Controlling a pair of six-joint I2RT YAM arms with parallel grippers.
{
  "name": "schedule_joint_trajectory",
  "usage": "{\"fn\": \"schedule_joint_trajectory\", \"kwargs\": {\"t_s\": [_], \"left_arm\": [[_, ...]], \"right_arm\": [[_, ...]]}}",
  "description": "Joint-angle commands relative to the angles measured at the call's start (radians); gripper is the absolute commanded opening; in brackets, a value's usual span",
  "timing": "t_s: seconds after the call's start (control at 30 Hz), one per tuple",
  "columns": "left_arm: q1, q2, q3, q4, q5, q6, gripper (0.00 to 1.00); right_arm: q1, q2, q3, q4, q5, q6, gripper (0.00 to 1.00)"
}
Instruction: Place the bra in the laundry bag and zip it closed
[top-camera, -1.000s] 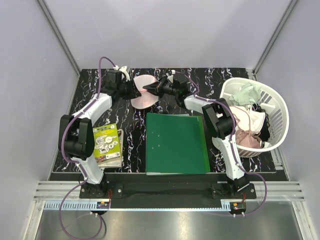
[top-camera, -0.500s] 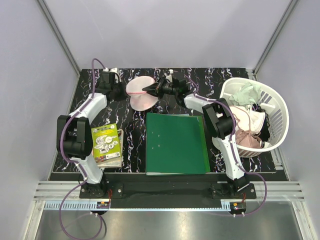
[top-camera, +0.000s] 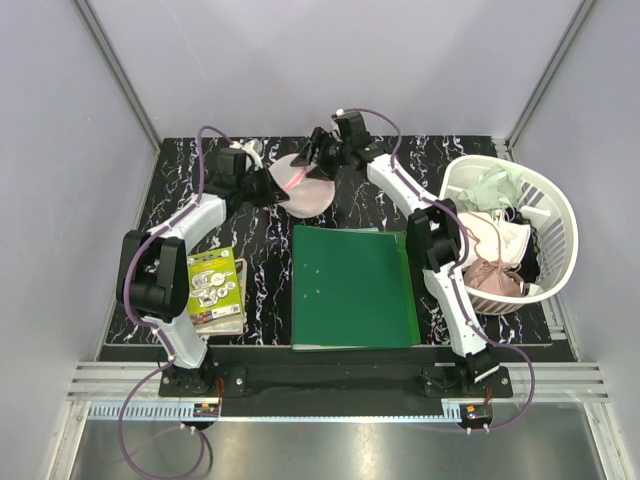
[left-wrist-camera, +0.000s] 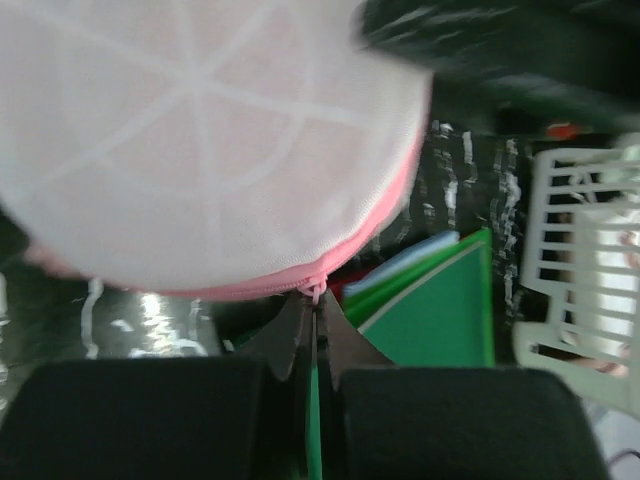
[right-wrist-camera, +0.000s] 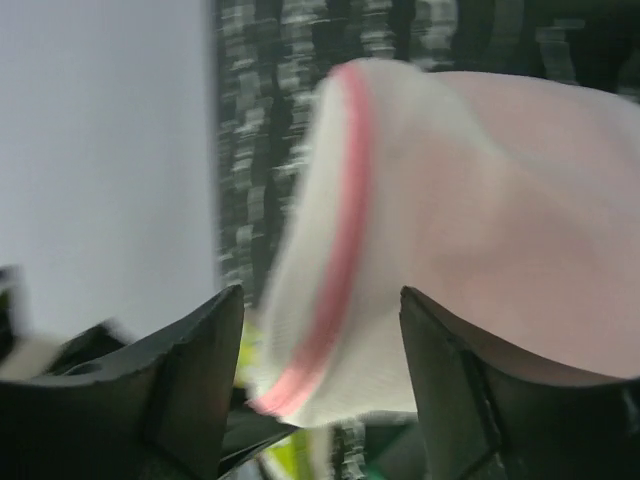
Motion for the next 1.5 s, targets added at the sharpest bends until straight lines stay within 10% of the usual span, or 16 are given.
{"fn": "schedule_joint_trajectory", "kwargs": {"t_s": [0.0,0.23,0.6,0.93,1.47], "left_arm": [[-0.003,-0.035,-0.007,0.137,0.066,-0.093,0.0],[-0.032,-0.023,0.01,0.147,0.076,-0.112,0.0],[-0.063,-0.021,0.006,0.147,0.078,-0.109,0.0],[-0.118,-0.024,-0.017,0.146,0.063,-0.1,0.0],[-0.106,-0.061,-0.034,0.077,-0.002,-0.014,0.0]], "right_arm": [[-0.008,-0.175,-0.084,-0.276,0.279,-0.252,0.73],[-0.005,-0.334,-0.3,-0.252,0.307,-0.217,0.76],[0.009,-0.606,-0.877,0.342,0.222,0.3,0.78],[0.057,-0.608,-0.967,0.548,0.288,0.48,0.71],[0.003,-0.488,-0.91,0.63,0.161,0.48,0.01]]}}
